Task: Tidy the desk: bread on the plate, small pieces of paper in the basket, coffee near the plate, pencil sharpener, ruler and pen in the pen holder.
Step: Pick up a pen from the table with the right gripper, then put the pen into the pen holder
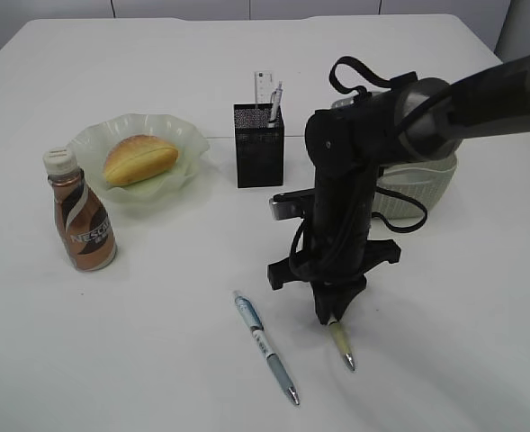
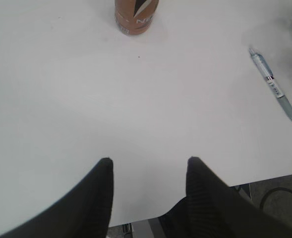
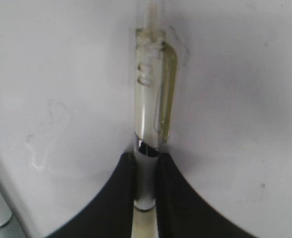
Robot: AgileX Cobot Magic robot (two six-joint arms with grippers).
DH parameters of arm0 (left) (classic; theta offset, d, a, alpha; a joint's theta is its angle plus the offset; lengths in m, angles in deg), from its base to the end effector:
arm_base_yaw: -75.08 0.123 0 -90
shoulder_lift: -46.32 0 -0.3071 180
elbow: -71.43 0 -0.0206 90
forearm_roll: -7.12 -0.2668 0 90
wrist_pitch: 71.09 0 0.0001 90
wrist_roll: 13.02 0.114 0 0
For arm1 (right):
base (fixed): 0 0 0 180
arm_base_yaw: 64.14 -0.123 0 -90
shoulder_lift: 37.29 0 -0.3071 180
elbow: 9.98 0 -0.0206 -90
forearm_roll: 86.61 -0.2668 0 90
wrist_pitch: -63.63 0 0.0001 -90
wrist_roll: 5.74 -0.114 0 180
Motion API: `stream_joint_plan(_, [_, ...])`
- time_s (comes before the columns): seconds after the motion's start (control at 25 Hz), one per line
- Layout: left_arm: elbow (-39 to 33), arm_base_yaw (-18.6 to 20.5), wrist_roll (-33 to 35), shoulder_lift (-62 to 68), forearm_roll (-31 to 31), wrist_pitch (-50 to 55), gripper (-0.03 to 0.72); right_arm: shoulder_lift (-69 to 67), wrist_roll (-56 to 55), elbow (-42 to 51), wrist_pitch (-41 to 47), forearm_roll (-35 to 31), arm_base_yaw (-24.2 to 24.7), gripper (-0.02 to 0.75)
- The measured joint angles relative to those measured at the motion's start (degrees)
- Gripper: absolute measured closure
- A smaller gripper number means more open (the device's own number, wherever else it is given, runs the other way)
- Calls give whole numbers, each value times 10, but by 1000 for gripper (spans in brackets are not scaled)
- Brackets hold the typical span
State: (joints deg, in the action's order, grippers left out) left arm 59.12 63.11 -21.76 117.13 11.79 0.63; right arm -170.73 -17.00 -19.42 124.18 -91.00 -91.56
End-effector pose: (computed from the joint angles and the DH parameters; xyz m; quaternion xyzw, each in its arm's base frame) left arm 0.2034 -0.0521 0.3626 0.0234 0.9749 -0.0790 0.2068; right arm 0.3825 0.2070 0.1005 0.1204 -0.9914 -0.0176 0.0482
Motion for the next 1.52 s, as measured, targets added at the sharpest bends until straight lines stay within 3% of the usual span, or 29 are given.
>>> stream_joint_plan(0.44, [0, 0, 0, 0, 0, 0, 338, 17, 37, -50, 28, 50, 0, 659])
stream_joint_plan(0.8, [0, 0, 0, 0, 0, 0, 337, 137, 63, -48, -65, 62, 0, 659])
stream_joint_plan(1.0, [0, 0, 0, 0, 0, 0, 338, 244, 83, 23, -217, 77, 0, 659])
stream_joint_plan(1.32, [0, 0, 0, 0, 0, 0, 337, 395, 86, 237, -628, 155, 15, 659])
stream_joint_plan(1.52, [0, 0, 0, 0, 0, 0, 338, 382, 86, 262, -742, 137, 34, 659])
